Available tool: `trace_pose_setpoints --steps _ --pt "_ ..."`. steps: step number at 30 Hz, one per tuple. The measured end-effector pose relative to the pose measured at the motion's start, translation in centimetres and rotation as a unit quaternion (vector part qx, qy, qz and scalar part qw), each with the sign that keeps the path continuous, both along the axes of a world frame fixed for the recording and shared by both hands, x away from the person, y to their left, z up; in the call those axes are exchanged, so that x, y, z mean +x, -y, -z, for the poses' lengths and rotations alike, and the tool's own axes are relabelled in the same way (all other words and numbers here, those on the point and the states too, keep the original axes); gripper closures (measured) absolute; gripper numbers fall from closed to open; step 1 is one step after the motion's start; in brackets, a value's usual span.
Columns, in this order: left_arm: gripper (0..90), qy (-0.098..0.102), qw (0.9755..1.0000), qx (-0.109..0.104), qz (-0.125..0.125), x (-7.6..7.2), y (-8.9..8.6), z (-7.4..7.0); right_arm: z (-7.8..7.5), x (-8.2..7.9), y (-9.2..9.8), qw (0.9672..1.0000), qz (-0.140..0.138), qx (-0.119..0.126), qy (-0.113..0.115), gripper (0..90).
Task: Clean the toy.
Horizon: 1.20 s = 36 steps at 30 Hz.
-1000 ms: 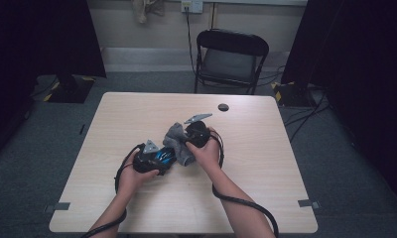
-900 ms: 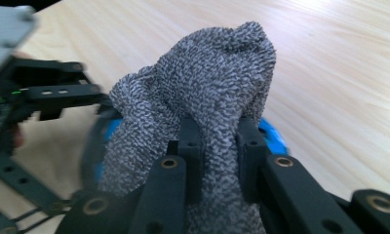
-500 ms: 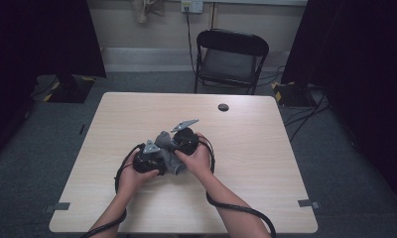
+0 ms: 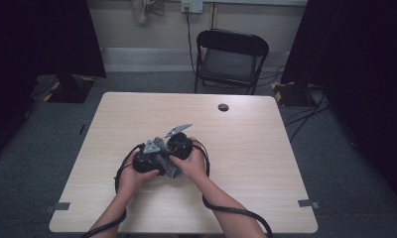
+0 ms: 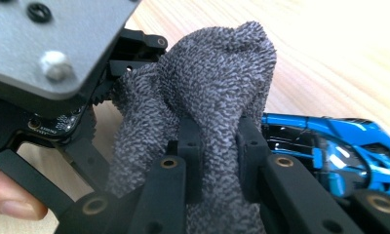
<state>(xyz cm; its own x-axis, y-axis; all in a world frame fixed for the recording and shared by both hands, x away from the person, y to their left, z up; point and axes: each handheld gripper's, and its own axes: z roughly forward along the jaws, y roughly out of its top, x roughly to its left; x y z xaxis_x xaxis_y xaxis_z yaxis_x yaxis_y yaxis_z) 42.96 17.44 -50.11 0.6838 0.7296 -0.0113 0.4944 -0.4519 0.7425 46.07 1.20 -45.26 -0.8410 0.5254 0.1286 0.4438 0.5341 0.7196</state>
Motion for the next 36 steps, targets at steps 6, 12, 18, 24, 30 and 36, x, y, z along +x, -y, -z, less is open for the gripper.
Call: trace_pose_setpoints --steps 6,12,18,24,30,36 --pt "24.1 0.001 1.0000 0.001 -0.001 0.00 0.00 -0.01 0.55 0.06 0.15 0.9999 -0.005 0.008 -0.006 77.3" --pt "24.1 0.003 1.0000 0.004 0.000 0.01 -0.03 -0.03 0.76 0.06 0.13 0.9999 -0.006 0.009 -0.005 77.3" --pt "24.1 0.003 1.0000 0.004 -0.001 0.01 -0.02 -0.03 0.65 0.07 -0.02 1.0000 -0.003 -0.001 -0.007 77.5" --pt "24.2 0.000 1.0000 -0.001 -0.001 -0.02 0.03 0.01 0.66 0.32 0.09 1.0000 0.000 -0.001 -0.007 77.5" --pt "24.2 0.001 1.0000 0.000 0.000 -0.01 0.01 0.00 0.57 0.66 0.43 0.9999 0.011 -0.002 -0.010 77.6" --pt "24.2 0.001 1.0000 0.000 0.000 0.00 0.01 0.00 0.49 0.81 0.54 0.9999 0.013 -0.005 -0.006 77.5"
